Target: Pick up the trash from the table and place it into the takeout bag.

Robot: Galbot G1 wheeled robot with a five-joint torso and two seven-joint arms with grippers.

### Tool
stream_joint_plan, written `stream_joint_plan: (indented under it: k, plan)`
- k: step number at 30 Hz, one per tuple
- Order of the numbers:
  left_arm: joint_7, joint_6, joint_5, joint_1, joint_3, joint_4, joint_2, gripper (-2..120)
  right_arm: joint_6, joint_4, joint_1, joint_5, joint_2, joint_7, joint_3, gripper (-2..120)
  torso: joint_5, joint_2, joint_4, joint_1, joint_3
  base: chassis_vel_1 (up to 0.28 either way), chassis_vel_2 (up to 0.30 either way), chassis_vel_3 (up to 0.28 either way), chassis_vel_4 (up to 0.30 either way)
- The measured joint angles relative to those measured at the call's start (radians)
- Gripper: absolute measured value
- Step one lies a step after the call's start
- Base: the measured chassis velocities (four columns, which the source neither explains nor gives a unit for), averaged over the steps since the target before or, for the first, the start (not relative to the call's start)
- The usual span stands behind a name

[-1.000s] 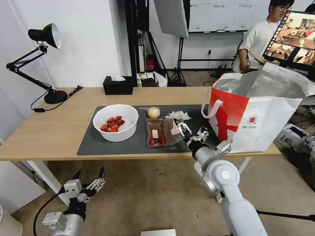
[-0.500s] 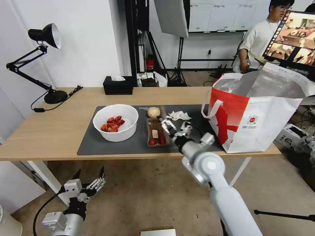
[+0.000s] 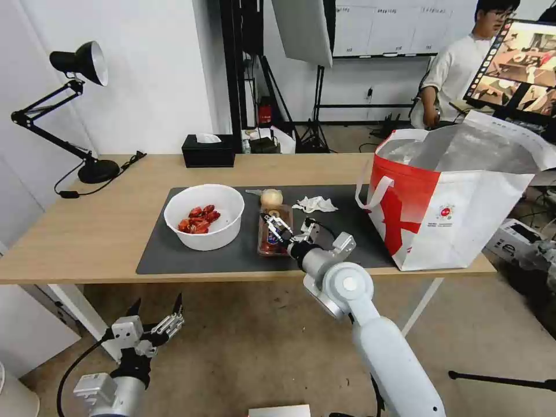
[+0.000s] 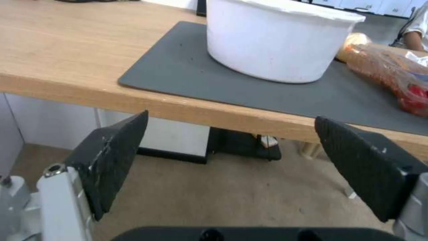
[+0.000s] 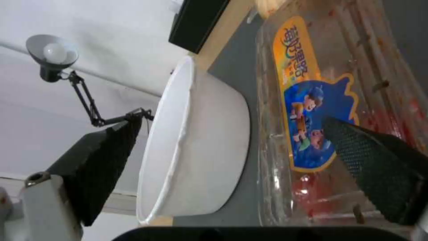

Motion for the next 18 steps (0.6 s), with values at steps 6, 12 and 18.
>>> stream_joint_plan:
  k: [6, 12, 18]
  plan:
    - [0.0, 0.0, 0.0, 0.002, 0.0, -0.002, 0.0, 100, 0.0, 0.033, -0.009, 0.003, -0.019, -0.015, 0.009, 100, 0.0001, 0.0, 0.0001, 0.0, 0.0, 0.0, 0.0, 0.0, 0.0]
    - [-0.001, 0.0, 0.0, 0.003, -0.001, -0.006, 0.001, 100, 0.0, 0.053, -0.004, -0.032, -0.046, -0.071, 0.028, 100, 0.0001, 0.0, 0.0, 0.0, 0.0, 0.0, 0.0, 0.0, 0.0]
    - [-0.001, 0.001, 0.0, 0.001, 0.001, -0.009, 0.002, 100, -0.013, 0.027, 0.041, -0.349, -0.131, -0.261, 0.019, 97, 0.0001, 0.0, 0.0, 0.0, 0.0, 0.0, 0.0, 0.0, 0.0]
